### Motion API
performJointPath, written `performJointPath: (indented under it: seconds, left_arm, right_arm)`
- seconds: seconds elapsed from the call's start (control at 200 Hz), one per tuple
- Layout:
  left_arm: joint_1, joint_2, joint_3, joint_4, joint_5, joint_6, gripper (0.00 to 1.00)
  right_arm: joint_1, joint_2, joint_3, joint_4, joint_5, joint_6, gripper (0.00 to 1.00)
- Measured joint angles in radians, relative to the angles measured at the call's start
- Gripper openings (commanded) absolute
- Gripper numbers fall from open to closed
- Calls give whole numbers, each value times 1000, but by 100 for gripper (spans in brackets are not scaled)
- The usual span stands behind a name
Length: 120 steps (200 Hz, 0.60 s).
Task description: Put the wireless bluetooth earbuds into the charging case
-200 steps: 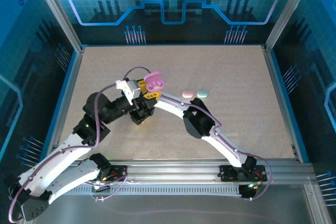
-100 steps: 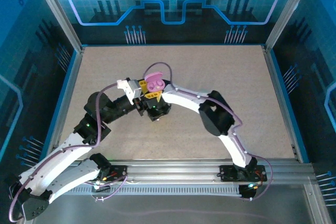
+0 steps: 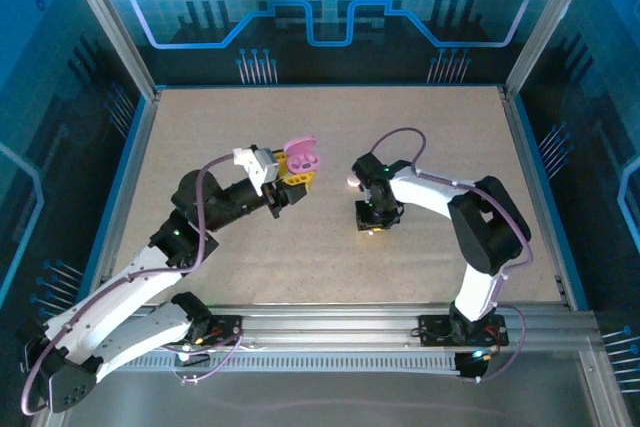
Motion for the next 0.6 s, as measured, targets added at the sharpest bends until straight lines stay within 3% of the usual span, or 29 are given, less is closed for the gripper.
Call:
performJointPath:
  seconds: [0.6]
  left_arm:
    - [0,34,0,24,0,-17,30]
  right_arm:
    - [2,-33,-65,47,106,51,37]
